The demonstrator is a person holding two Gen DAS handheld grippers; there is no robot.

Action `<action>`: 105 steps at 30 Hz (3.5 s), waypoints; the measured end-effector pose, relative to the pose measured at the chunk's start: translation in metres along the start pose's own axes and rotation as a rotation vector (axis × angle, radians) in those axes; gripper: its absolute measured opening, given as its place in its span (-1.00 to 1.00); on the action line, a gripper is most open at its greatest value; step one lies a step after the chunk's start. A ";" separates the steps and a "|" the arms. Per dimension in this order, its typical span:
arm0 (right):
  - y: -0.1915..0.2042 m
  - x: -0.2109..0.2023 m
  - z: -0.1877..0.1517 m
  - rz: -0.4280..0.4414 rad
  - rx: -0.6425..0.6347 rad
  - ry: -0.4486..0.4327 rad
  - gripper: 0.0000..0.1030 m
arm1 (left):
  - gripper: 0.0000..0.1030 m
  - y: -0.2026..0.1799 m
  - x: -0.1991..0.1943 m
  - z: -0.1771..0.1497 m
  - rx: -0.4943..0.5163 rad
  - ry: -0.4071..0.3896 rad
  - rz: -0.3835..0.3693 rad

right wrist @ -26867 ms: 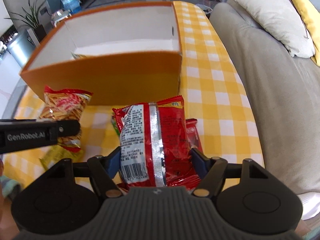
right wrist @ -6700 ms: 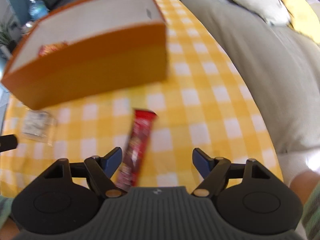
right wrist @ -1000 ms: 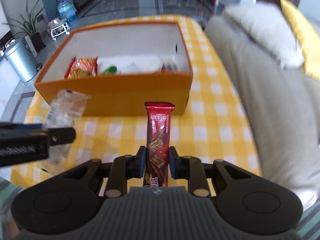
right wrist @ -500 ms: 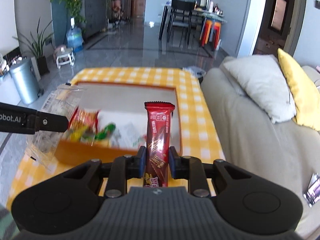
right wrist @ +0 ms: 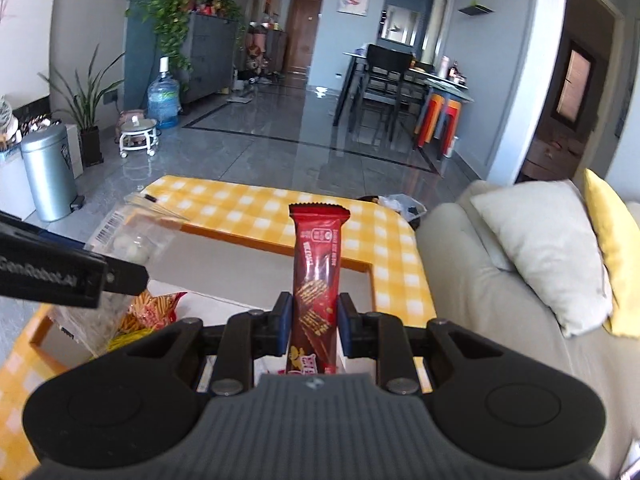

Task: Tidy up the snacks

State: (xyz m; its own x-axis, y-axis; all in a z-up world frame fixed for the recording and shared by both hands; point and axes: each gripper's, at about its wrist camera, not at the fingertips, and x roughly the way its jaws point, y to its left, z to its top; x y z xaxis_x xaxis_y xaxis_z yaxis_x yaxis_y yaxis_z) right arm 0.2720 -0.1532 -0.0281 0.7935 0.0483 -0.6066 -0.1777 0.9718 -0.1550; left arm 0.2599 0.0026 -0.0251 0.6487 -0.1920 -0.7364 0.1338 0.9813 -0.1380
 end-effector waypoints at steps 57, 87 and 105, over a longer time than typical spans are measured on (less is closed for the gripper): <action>-0.011 0.034 0.033 0.055 0.082 0.234 0.27 | 0.61 0.008 -0.033 0.024 0.077 -0.037 0.061; 0.011 -0.158 -0.059 0.035 0.245 0.036 0.82 | 0.72 -0.013 -0.135 -0.101 0.044 -0.227 0.220; 0.017 -0.129 -0.081 0.028 0.216 0.092 0.83 | 0.72 -0.009 -0.102 -0.123 0.026 -0.082 0.252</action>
State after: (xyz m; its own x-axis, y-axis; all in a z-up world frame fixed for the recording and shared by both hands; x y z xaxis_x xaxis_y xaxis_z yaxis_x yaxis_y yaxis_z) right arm 0.1195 -0.1612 -0.0158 0.7319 0.0648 -0.6783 -0.0625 0.9977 0.0279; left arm 0.1006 0.0140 -0.0301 0.7224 0.0576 -0.6891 -0.0215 0.9979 0.0609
